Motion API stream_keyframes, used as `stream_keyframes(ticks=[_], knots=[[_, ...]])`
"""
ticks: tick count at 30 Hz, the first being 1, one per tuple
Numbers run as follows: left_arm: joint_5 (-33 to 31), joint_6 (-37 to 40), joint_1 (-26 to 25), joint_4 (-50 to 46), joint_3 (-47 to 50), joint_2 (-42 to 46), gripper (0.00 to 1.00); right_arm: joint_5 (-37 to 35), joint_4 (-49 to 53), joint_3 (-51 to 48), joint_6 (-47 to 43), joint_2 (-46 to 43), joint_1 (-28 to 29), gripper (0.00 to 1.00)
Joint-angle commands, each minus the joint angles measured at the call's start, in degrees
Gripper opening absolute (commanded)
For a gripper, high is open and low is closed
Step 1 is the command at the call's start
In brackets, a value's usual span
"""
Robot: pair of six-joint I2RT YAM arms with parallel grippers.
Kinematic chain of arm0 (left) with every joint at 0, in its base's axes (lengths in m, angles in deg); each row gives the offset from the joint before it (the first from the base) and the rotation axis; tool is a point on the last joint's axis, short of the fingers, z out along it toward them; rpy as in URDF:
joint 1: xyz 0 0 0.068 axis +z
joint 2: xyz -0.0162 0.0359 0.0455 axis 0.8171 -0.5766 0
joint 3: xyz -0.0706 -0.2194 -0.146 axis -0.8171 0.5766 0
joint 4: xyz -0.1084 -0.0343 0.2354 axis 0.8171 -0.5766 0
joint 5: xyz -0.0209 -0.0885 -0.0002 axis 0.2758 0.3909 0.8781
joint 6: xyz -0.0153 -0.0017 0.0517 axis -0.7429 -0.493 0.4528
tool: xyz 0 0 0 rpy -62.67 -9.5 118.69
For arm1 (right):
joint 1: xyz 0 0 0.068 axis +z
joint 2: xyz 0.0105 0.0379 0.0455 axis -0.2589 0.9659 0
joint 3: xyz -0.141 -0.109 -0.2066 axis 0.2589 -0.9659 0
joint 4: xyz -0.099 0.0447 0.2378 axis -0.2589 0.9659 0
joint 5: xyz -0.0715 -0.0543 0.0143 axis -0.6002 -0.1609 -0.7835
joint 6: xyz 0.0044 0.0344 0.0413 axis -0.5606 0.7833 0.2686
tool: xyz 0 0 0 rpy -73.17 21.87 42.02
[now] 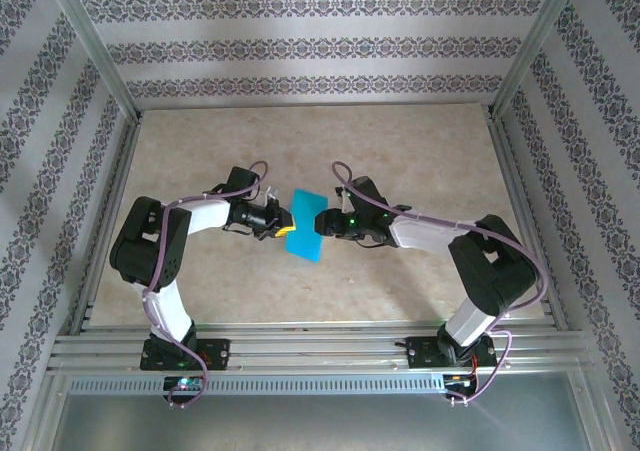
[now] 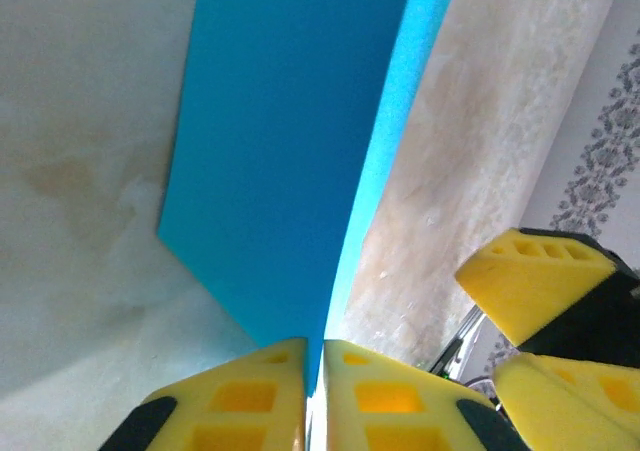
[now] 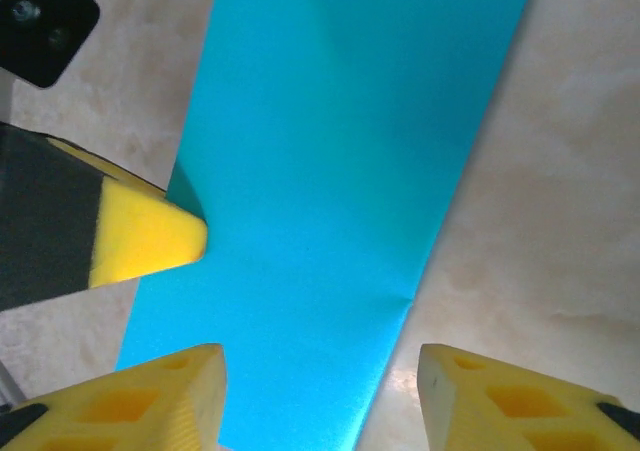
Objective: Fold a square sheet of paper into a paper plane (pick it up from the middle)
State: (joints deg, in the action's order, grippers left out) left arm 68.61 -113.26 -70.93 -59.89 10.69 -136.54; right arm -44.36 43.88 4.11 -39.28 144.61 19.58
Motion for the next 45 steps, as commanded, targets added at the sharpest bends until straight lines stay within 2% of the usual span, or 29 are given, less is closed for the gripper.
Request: stream_keyframes(ticks=[1,4,8,12,14,17,26,34,39,45], knots=[[-3.79,-5.01,-1.28,2.54,2.05,4.01,0.09,-4.12,-2.18,-2.39,-10.04,-3.62,-0.36,0.61],[-7.98,-8.45,-2.80,1.85,2.87,6.01,0.08,-7.23,-3.82,-4.04,-16.95,-6.05,0.43,0.68],[-13.31,-15.39,-5.91,3.60,3.84,7.63,0.07,-10.24,-6.23,-5.76,-27.61,-8.17,3.05,0.68],[-17.79,-21.28,-8.43,4.78,3.91,8.30,0.07,-7.87,-10.98,-8.49,-34.99,-8.82,4.94,0.68],[-19.72,-23.76,-9.10,5.42,3.95,8.63,0.07,-7.44,-16.70,-11.80,-38.35,-9.57,6.39,0.68],[-23.06,-27.27,-9.78,6.13,4.75,9.50,0.08,-7.48,-19.51,-13.42,-40.74,-10.03,7.96,0.70],[-23.83,-32.34,-10.37,9.37,4.87,7.98,0.08,-11.74,-20.64,-12.98,-48.44,-6.47,13.60,0.72],[-22.88,-33.27,-10.31,10.57,5.45,7.51,0.09,-17.32,-20.79,-8.97,-52.83,-1.06,14.80,0.60],[-22.53,-33.00,-10.33,10.15,5.40,7.24,0.09,-22.77,-22.54,-7.90,-54.42,1.14,14.85,0.49],[-22.50,-32.89,-10.38,9.58,5.36,7.15,0.09,-21.90,-23.54,-8.39,-54.44,0.84,14.89,0.34]])
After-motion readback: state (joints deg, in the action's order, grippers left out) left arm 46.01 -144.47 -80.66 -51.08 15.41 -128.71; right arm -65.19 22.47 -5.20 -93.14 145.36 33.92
